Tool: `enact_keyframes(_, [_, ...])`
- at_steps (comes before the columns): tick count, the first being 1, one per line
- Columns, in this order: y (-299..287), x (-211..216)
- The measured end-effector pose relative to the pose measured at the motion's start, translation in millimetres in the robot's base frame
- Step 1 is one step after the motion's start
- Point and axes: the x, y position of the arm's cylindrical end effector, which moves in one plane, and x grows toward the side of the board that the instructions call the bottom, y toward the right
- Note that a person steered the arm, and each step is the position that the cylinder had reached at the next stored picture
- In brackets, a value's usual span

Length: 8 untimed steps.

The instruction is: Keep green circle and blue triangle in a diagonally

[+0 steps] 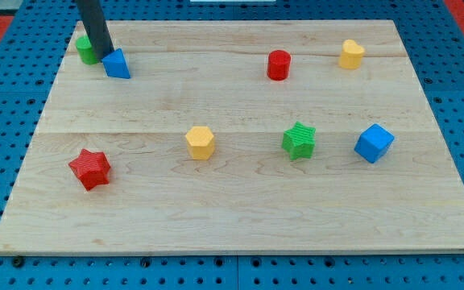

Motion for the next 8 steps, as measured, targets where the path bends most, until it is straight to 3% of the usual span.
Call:
enact_keyframes(2, [-2, 0])
enact_keyframes(3, [33, 21])
enact_keyframes(5, [40, 56])
enact_keyframes(8, [79, 31])
